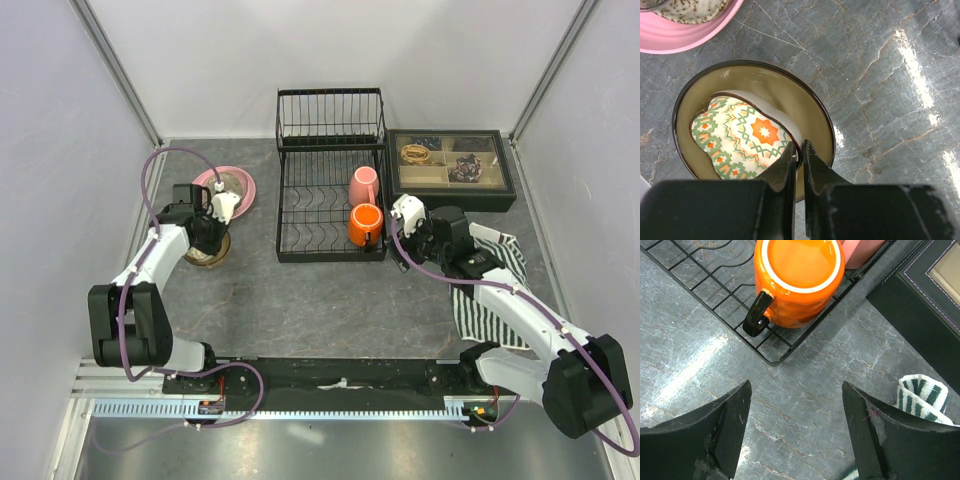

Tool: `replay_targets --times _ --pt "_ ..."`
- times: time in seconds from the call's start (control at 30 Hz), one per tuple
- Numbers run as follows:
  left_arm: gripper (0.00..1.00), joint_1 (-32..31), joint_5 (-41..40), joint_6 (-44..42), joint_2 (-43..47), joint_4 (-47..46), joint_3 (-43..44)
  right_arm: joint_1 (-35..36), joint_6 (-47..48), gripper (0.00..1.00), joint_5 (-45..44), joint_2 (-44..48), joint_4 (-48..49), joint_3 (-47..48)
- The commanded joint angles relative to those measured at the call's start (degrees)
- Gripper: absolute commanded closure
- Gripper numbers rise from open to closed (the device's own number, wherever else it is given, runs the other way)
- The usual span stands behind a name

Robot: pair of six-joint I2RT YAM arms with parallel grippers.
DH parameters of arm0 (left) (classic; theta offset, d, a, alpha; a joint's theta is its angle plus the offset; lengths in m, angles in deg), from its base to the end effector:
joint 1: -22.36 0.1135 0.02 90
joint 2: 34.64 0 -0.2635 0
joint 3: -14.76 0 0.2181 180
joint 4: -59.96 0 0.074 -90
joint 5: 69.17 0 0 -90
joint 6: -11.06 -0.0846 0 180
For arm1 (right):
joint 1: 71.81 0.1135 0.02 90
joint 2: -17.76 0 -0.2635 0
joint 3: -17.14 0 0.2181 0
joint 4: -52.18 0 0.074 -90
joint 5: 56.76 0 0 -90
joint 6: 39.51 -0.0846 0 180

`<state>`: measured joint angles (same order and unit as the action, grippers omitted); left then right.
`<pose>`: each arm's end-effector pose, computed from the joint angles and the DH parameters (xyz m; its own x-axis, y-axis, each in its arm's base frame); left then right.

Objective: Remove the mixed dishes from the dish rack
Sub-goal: Place the bowl at the center of the board.

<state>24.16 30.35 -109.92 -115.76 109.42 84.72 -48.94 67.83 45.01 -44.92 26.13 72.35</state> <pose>0.2708 -0.0055 0.1944 -0.7209 0.4852 -0.4948 0.4913 0.8614 0.1290 0.2200 0.1115 0.2327 -0.3256 -0.4540 -0.8294 -0.6644 0.7340 -0.1409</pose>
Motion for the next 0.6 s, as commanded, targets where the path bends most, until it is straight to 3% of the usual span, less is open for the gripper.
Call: replay_targets --times 0.0,0.4,0.57 --pt "0.98 0.2 -1.6 -2.2 -1.4 -2.6 1.1 -0.2 0.1 0.19 0.6 0.9 1.8 -0.4" --pt "0.97 0.1 -2.2 -2.4 -3.7 -3.6 1.2 -0.2 0.1 0.19 0.4 1.3 1.6 -0.6" --pt "0.83 0.1 -1.7 -2.4 -3.1 -3.5 1.3 -0.1 0.1 0.19 0.6 1.2 1.7 -0.6"
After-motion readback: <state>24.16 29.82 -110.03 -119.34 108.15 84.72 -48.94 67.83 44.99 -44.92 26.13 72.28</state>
